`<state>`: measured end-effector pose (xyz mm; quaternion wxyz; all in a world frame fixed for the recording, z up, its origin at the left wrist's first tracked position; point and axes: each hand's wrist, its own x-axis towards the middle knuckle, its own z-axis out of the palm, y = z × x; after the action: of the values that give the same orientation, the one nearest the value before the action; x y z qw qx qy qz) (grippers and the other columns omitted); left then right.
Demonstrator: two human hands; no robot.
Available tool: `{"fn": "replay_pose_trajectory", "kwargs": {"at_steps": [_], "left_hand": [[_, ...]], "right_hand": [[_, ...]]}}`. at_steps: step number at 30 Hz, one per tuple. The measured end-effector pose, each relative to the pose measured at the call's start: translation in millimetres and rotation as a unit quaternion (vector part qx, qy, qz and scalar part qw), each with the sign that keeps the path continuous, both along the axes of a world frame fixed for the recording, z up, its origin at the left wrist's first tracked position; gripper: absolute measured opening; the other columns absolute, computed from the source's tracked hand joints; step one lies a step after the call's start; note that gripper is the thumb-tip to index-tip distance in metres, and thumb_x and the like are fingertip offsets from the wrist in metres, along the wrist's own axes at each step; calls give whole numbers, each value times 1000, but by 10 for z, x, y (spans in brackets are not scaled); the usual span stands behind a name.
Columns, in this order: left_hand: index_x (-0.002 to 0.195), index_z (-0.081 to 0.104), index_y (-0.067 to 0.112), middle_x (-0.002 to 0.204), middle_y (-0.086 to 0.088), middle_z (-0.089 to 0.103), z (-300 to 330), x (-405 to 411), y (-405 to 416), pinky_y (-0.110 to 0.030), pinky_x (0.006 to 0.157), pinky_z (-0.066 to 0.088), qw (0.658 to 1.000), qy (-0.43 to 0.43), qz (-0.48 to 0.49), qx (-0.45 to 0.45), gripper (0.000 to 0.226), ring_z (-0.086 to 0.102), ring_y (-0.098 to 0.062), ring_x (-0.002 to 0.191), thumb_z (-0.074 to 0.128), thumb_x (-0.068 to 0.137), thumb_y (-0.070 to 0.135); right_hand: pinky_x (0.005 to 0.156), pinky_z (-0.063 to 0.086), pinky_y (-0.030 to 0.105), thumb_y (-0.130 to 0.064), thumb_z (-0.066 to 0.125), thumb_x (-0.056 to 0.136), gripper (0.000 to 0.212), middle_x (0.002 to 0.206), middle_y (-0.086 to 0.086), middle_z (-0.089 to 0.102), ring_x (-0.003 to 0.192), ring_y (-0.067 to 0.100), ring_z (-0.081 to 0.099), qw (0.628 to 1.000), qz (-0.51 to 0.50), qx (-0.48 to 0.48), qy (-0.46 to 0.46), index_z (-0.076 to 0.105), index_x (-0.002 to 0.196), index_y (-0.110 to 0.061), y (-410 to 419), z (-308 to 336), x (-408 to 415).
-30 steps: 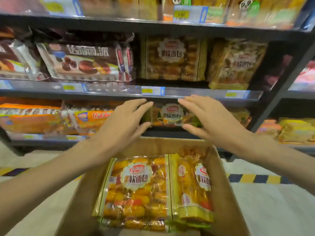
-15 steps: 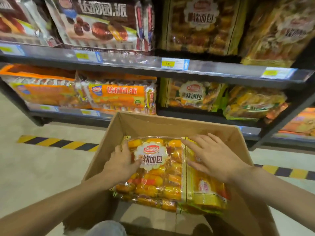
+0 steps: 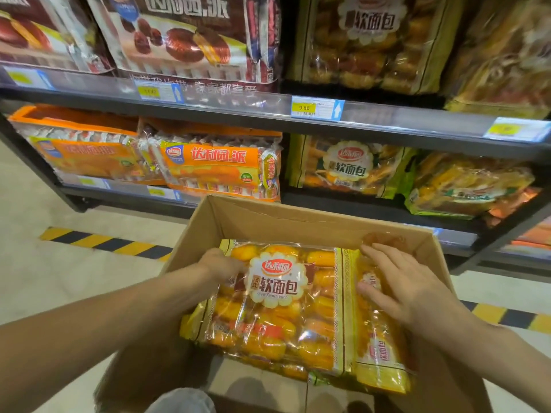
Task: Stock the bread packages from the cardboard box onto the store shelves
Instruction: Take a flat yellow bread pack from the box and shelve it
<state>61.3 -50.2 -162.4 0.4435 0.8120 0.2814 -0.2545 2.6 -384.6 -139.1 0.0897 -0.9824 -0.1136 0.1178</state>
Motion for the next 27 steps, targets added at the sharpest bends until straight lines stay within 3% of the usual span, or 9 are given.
{"fn": "replay_pose_trajectory", "kwargs": {"at_steps": [3, 6, 10, 13, 15, 18, 20, 24, 27], "left_hand": [[111, 53, 4, 96, -12, 64, 216, 29, 48, -31, 60, 48, 999, -27, 30, -18, 41, 61, -25, 83, 83, 84, 15], [105, 65, 1, 70, -9, 73, 388, -19, 112, -27, 45, 51, 998, -38, 8, -45, 32, 69, -20, 58, 83, 83, 13], [129, 53, 32, 123, -4, 66, 412, -199, 150, -48, 90, 60, 994, -64, -82, -8, 80, 70, -28, 107, 92, 62, 49], [124, 46, 30, 113, -2, 70, 453, -321, 181, -43, 81, 64, 990, -81, -92, -71, 57, 77, -23, 93, 85, 82, 30], [124, 42, 27, 108, -1, 72, 472, -362, 183, -34, 68, 63, 987, -87, -87, -107, 60, 78, -17, 82, 84, 82, 26], [140, 32, 25, 111, 6, 67, 541, -394, 190, -25, 65, 57, 981, -125, -84, -123, 93, 75, -13, 85, 92, 69, 33], [149, 29, 29, 115, 5, 70, 680, -421, 191, -33, 75, 58, 979, -124, -92, -131, 115, 75, -15, 91, 96, 57, 42], [137, 52, 31, 111, -2, 78, 867, -406, 254, -50, 83, 61, 975, -135, -107, -141, 105, 80, -26, 87, 101, 46, 49], [108, 56, 48, 97, -2, 78, 1008, -434, 301, -42, 65, 60, 970, -167, -95, -153, 68, 79, -25, 70, 99, 56, 40]], "right_hand": [[126, 26, 38, -93, -5, 76, 107, 167, -11, 28, 154, 9, 23, 1000, -7, 14, -10, 20, 163, -36, -18, 1, -14], [127, 25, 42, -94, -12, 74, 112, 167, -9, 29, 156, 13, 21, 1000, -10, 14, -18, 22, 162, -35, -19, -4, -24], [128, 19, 37, -93, -13, 74, 108, 169, -13, 22, 157, 10, 12, 1000, -15, 4, -17, 16, 163, -38, -30, -20, -36], [127, 15, 34, -89, -7, 77, 100, 169, -15, 19, 158, 8, 9, 999, -25, -5, -19, 13, 163, -41, -9, 1, -42], [126, 14, 32, -85, -5, 78, 98, 169, -16, 20, 157, 8, 10, 999, -35, -10, -27, 13, 163, -41, 4, 32, -47], [125, 18, 32, -85, -3, 80, 96, 166, -16, 25, 155, 7, 15, 998, -44, -1, -37, 17, 162, -40, 11, 77, -61], [124, 19, 32, -86, -1, 80, 96, 164, -15, 27, 154, 7, 17, 998, -45, 7, -38, 19, 162, -39, 27, 104, -70], [124, 24, 34, -90, -3, 79, 100, 162, -17, 33, 153, 6, 22, 997, -51, 21, -53, 26, 160, -39, 43, 118, -75], [125, 24, 33, -83, 9, 87, 86, 161, -19, 32, 152, 3, 20, 997, -48, 33, -56, 26, 159, -40, 66, 162, -61]]}}
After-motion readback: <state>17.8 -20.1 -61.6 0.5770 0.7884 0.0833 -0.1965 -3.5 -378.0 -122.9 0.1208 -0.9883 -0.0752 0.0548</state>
